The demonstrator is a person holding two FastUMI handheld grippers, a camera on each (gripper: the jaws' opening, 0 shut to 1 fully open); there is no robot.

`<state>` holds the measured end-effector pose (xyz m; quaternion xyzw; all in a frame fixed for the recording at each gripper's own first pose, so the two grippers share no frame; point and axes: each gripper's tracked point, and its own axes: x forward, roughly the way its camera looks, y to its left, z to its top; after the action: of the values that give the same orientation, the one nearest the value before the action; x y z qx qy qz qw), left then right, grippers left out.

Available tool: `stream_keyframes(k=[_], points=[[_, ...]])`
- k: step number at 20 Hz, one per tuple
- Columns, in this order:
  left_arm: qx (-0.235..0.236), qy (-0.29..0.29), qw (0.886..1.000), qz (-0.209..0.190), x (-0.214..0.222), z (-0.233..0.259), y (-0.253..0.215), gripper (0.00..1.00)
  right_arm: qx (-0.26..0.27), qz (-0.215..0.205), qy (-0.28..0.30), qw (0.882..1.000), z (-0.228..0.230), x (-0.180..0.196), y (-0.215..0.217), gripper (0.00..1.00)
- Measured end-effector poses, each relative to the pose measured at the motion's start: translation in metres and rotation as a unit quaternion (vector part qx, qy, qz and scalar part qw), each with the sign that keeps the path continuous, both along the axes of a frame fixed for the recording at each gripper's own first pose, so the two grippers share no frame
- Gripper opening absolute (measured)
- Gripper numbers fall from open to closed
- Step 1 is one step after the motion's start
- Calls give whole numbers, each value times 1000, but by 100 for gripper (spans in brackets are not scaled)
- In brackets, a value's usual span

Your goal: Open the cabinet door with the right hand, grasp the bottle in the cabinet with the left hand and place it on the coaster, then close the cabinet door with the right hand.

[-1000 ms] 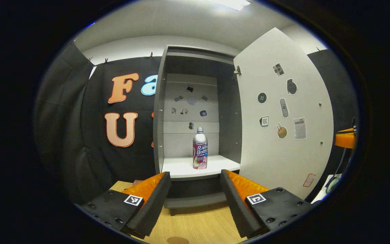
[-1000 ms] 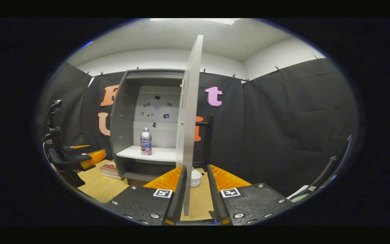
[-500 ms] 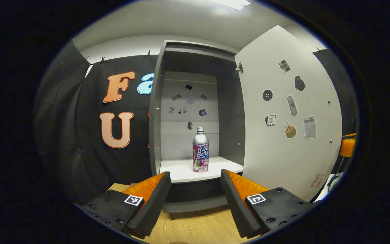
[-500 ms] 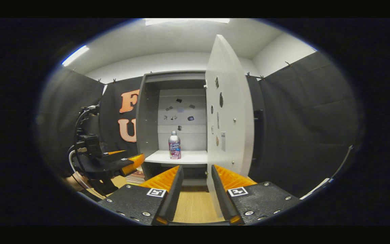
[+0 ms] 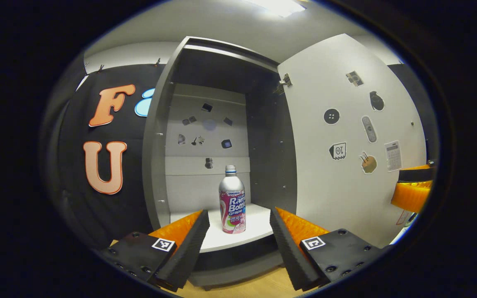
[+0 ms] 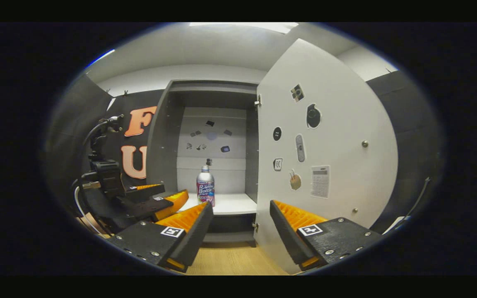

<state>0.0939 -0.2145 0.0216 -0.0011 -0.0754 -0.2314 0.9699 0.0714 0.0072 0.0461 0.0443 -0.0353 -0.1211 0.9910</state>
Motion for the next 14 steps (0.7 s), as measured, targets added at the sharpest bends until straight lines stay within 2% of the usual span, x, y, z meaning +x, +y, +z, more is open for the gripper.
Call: stream_keyframes(k=[3, 4, 6, 13, 14], points=[[-7, -7, 1000, -4, 27, 0, -4, 95, -6, -1, 14, 1000, -7, 17, 9, 89], [-7, -9, 1000, -1, 37, 0, -5, 94, -9, 3, 21, 1000, -11, 22, 11, 86], [-7, -12, 1000, 1, 52, 1, -13, 95, -21, 10, 26, 999, -13, 32, 11, 91], [7, -14, 1000, 19, 104, -4, -35, 96, -38, 33, 6, 999, -11, 61, 6, 90], [10, -14, 1000, 18, 111, -6, -39, 95, -38, 37, 4, 999, -13, 63, 7, 94]])
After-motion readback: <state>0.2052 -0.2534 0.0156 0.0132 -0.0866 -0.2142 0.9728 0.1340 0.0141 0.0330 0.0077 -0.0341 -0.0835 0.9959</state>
